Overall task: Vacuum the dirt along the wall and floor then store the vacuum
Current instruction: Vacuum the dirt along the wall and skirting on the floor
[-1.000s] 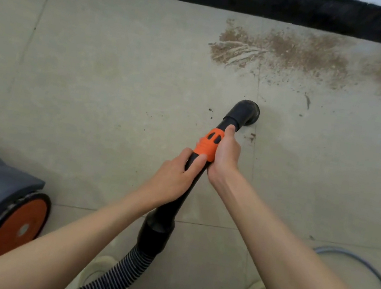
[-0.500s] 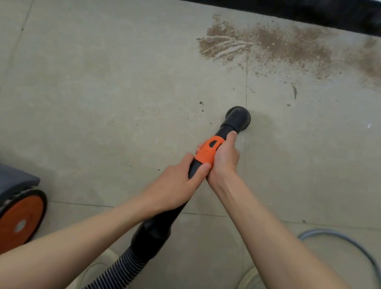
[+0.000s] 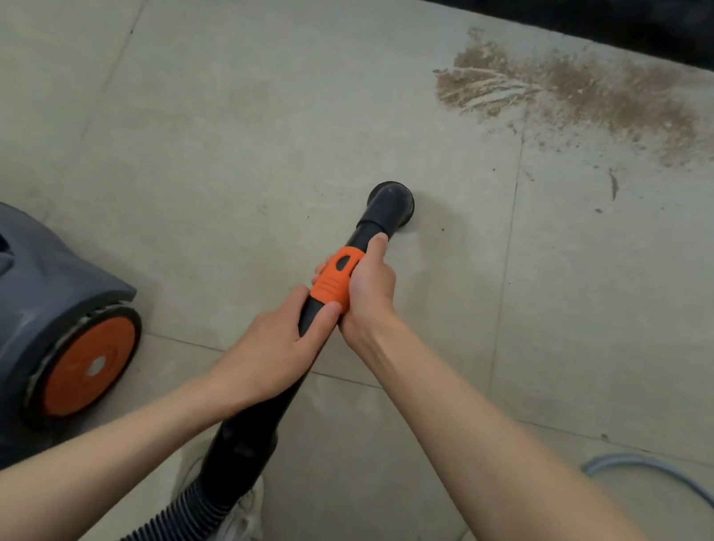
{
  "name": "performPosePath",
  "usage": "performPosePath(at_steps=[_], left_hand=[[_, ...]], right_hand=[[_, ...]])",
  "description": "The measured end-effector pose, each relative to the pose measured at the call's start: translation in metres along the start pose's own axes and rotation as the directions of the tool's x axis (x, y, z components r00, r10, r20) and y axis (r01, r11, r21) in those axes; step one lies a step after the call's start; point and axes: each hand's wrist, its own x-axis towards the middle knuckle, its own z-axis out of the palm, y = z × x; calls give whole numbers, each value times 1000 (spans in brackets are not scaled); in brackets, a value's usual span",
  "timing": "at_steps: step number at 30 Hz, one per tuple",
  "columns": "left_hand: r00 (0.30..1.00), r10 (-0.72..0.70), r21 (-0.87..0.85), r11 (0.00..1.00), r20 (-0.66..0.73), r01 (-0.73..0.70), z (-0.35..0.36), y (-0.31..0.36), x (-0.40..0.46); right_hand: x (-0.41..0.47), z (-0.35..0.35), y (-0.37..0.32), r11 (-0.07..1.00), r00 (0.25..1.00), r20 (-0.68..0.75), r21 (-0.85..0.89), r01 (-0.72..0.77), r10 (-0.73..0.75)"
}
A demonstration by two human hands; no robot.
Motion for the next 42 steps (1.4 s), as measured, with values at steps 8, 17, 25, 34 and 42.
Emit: performPosePath(at_steps=[8,17,25,34,42], left_hand=[[959,-124,-1,992,-255,128,-22,-24,-14],[938,-164,-30,986,-304,163,-22,-38,-36],[999,5,37,999,-33,-3,12,2,-14],[998,56,87,995,24,-58,28,31,12],[983,-59,-3,998,-172,59,-4,21,48]], right_hand=[[-15,51,11,975,966,202,-186,-125,163],[-28,56,30,950,935,252,-251,-186,249],[-20,-14,-7,995,997,-6,-50,-82,81],[-6,-35,-40,996,995,-73,60,-69,74],[13,20,-65,981,978,159,-159,-107,132]])
